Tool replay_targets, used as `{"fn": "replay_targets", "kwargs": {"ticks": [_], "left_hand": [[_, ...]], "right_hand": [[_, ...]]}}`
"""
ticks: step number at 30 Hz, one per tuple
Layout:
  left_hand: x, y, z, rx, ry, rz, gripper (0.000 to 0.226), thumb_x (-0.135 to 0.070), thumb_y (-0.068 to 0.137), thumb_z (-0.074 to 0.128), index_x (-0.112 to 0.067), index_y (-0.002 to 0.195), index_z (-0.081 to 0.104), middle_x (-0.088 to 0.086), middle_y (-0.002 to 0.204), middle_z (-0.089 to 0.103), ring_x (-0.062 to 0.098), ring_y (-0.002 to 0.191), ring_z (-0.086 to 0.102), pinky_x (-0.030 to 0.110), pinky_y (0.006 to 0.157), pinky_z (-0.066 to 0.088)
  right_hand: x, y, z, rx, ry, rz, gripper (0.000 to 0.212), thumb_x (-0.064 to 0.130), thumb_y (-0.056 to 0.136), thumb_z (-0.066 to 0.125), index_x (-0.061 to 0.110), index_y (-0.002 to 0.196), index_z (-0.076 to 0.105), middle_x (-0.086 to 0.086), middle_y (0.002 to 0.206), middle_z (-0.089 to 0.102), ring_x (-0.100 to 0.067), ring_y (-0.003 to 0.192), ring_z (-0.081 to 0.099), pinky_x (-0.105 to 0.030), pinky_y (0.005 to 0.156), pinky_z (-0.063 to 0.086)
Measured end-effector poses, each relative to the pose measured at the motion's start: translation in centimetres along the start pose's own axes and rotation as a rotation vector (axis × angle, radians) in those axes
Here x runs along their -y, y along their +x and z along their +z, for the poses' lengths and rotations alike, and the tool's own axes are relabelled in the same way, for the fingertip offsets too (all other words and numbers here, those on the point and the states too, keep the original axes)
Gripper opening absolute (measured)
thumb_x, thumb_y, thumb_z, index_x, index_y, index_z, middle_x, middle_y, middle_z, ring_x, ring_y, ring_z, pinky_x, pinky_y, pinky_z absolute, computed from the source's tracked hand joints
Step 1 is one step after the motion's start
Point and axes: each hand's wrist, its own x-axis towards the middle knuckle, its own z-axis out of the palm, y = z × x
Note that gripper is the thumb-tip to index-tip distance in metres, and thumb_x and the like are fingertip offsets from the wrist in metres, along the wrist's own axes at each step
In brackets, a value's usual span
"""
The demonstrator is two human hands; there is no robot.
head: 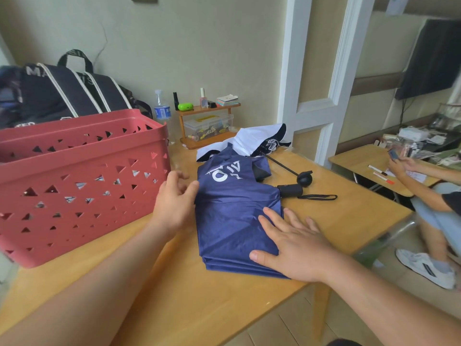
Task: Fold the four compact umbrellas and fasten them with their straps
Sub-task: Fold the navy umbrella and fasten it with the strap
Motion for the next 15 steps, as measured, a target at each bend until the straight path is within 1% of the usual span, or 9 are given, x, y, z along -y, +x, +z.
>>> {"fn": "replay_targets", "kwargs": {"ticks": [2,3,4,5,7,8,11,13,15], "left_hand": [[-0.4,1.0,0.9,0.133,-0.203,-0.158,0.031,-0.047,0.101,0.061,-0.035,0.129,0.053,-0.007,0.105,0.064,0.017,0.093,0.063,0.037,0.084,0.051],[-0.6,1.2,1.4,0.167,-0.288,-0.189,0.033,-0.045,0.102,0.061,-0.035,0.133,0.053,-0.008,0.112,0.065,0.013,0.096,0.065,0.033,0.087,0.052],[-0.9,1.2,1.8,0.163,-0.356,-0.184,0.032,-0.041,0.102,0.064,-0.035,0.132,0.056,-0.009,0.116,0.068,0.010,0.099,0.068,0.030,0.089,0.053],[-0.9,1.2,2.2,0.130,-0.407,-0.159,0.028,-0.037,0.101,0.067,-0.035,0.128,0.060,-0.009,0.117,0.071,0.010,0.101,0.071,0.031,0.093,0.055],[-1.0,1.0,2.5,0.055,-0.500,-0.145,0.023,-0.028,0.099,0.071,-0.034,0.119,0.064,-0.009,0.112,0.077,0.015,0.103,0.074,0.037,0.096,0.057],[-0.8,0.8,2.5,0.040,-0.545,-0.147,0.024,-0.021,0.098,0.073,-0.032,0.118,0.065,-0.006,0.109,0.078,0.018,0.103,0.075,0.039,0.096,0.058],[-0.6,0.1,2.2,0.036,-0.629,-0.114,0.042,0.005,0.091,0.073,-0.025,0.119,0.062,0.008,0.107,0.078,0.032,0.104,0.074,0.044,0.095,0.058],[-1.0,-0.5,1.7,0.056,-0.662,-0.085,0.050,0.014,0.086,0.072,-0.023,0.119,0.062,0.011,0.100,0.076,0.029,0.097,0.073,0.040,0.089,0.059],[-1.4,-0.8,1.1,0.083,-0.647,-0.051,0.050,0.012,0.086,0.074,-0.026,0.117,0.063,0.008,0.093,0.072,0.022,0.089,0.069,0.034,0.085,0.056]], "right_hand": [[0.0,-0.1,-0.1,-0.002,-0.001,-0.002,0.102,0.097,0.078,0.008,0.043,0.161,-0.015,0.025,0.163,-0.031,-0.021,0.157,-0.023,-0.057,0.126,-0.006],[0.0,-0.2,-0.1,-0.005,0.001,-0.005,0.102,0.097,0.079,0.008,0.043,0.162,-0.015,0.025,0.164,-0.031,-0.021,0.157,-0.023,-0.058,0.126,-0.006],[0.0,-0.2,-0.2,-0.006,0.002,-0.005,0.102,0.097,0.079,0.008,0.043,0.162,-0.014,0.025,0.164,-0.031,-0.021,0.157,-0.022,-0.058,0.126,-0.005],[0.1,-0.2,-0.2,-0.010,0.003,-0.006,0.102,0.097,0.079,0.008,0.043,0.162,-0.014,0.025,0.164,-0.030,-0.021,0.157,-0.022,-0.058,0.126,-0.005],[0.0,-0.1,-0.1,-0.021,0.004,-0.007,0.102,0.097,0.079,0.008,0.043,0.162,-0.014,0.025,0.164,-0.030,-0.022,0.157,-0.022,-0.058,0.126,-0.005],[0.0,-0.1,-0.1,-0.024,0.006,-0.005,0.101,0.097,0.079,0.009,0.043,0.162,-0.014,0.025,0.164,-0.029,-0.021,0.158,-0.021,-0.057,0.126,-0.005],[0.1,-0.3,-0.1,-0.052,0.022,-0.005,0.101,0.097,0.080,0.012,0.044,0.162,-0.010,0.027,0.165,-0.028,-0.019,0.158,-0.020,-0.056,0.126,-0.004],[0.1,-0.4,-0.3,-0.085,0.049,-0.007,0.102,0.098,0.079,0.016,0.044,0.163,-0.004,0.028,0.165,-0.024,-0.017,0.158,-0.018,-0.055,0.127,-0.003],[0.2,-0.6,-0.3,-0.126,0.080,-0.019,0.102,0.097,0.079,0.022,0.043,0.164,0.008,0.028,0.167,-0.016,-0.013,0.159,-0.012,-0.053,0.128,0.001]]}}
